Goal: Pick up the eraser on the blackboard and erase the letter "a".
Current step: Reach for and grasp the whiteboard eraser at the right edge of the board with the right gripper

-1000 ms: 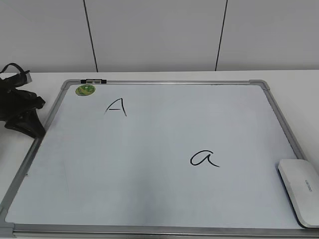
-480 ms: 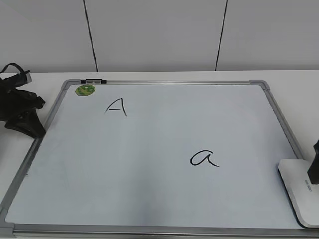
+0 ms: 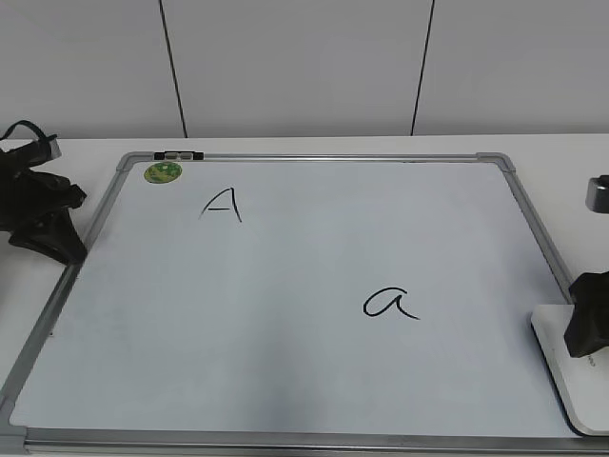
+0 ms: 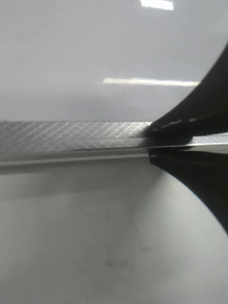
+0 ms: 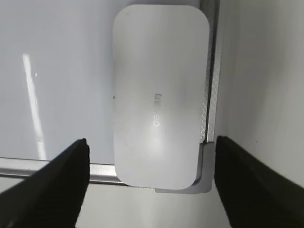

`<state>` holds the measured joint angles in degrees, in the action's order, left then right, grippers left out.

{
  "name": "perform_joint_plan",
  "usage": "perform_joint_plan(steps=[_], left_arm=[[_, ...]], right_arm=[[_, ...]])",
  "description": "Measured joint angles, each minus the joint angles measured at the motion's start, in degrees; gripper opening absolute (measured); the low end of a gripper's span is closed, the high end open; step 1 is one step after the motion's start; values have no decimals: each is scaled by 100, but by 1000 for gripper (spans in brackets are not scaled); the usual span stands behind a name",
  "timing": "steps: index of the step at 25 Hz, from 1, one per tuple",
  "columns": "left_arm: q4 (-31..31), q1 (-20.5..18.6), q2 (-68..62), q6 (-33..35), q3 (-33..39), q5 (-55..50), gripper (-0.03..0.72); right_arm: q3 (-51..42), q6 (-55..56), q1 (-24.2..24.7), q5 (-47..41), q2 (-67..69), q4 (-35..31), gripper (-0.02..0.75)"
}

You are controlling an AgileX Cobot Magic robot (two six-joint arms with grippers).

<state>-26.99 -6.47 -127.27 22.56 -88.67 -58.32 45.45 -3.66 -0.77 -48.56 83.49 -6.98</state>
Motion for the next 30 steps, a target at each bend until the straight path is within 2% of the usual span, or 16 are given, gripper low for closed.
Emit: perform_joint_plan(steps=[13,30], left_arm=[[0,0,0,0,0,0,50],[0,0,0,0,0,0,50]], right_arm=[[13,-10,0,421,573,22,608],[26,-20,0,492,795,-21,608]])
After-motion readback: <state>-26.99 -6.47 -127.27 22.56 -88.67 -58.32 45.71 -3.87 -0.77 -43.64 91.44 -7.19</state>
